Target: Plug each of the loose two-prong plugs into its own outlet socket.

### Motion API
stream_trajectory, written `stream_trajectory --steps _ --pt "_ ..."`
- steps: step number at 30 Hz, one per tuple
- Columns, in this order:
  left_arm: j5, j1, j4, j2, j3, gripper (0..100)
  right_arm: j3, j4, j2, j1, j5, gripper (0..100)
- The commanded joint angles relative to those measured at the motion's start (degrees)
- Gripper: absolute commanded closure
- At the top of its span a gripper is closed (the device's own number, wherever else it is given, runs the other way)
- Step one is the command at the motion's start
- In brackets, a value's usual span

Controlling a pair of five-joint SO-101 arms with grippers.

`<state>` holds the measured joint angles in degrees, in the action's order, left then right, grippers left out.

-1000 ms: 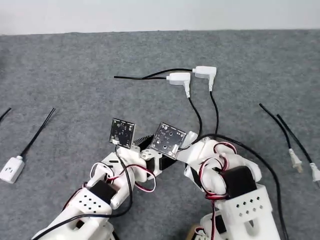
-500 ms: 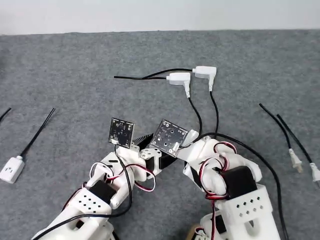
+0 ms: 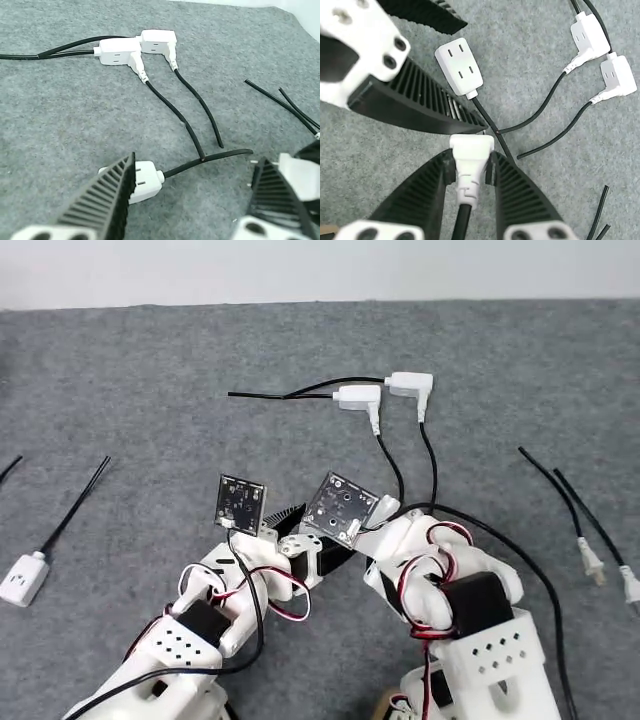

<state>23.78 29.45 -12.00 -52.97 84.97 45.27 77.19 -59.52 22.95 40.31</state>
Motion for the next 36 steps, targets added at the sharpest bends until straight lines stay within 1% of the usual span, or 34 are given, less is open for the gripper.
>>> stream_trajectory --steps 1,8,16,19,22,25,27,32,36 --pt "0.09 0.0 0.53 0.09 0.04 65 -5.36 -2.68 -1.71 1.45 -1.05 99.0" --pt "0.09 0.0 0.53 0.09 0.04 65 -9.93 -0.48 -1.71 1.45 -2.2 99.0" --pt "0.09 0.0 0.53 0.09 0.04 65 -10.02 -0.22 -1.71 1.45 -2.64 99.0" --pt "0.09 0.0 0.44 0.09 0.04 65 -9.41 -0.13 -1.71 1.1 -2.11 99.0" --pt "0.09 0.0 0.44 0.09 0.13 65 -7.65 0.31 -1.63 0.75 0.44 99.0" --pt "-0.09 -0.44 0.35 0.09 0.13 65 -6.42 0.84 -1.63 -1.36 1.49 99.0" --pt "0.0 -3.08 0.35 0.0 -0.13 65 -6.33 0.84 -1.63 -3.38 2.02 99.0" --pt "0.09 -13.71 0.44 0.0 -1.27 65 -6.15 0.84 -1.01 -4.62 3.87 99.0" --pt "-0.18 -25.49 0.35 0.0 0.04 65 -7.12 0.31 -0.75 -4.62 3.52 99.1"
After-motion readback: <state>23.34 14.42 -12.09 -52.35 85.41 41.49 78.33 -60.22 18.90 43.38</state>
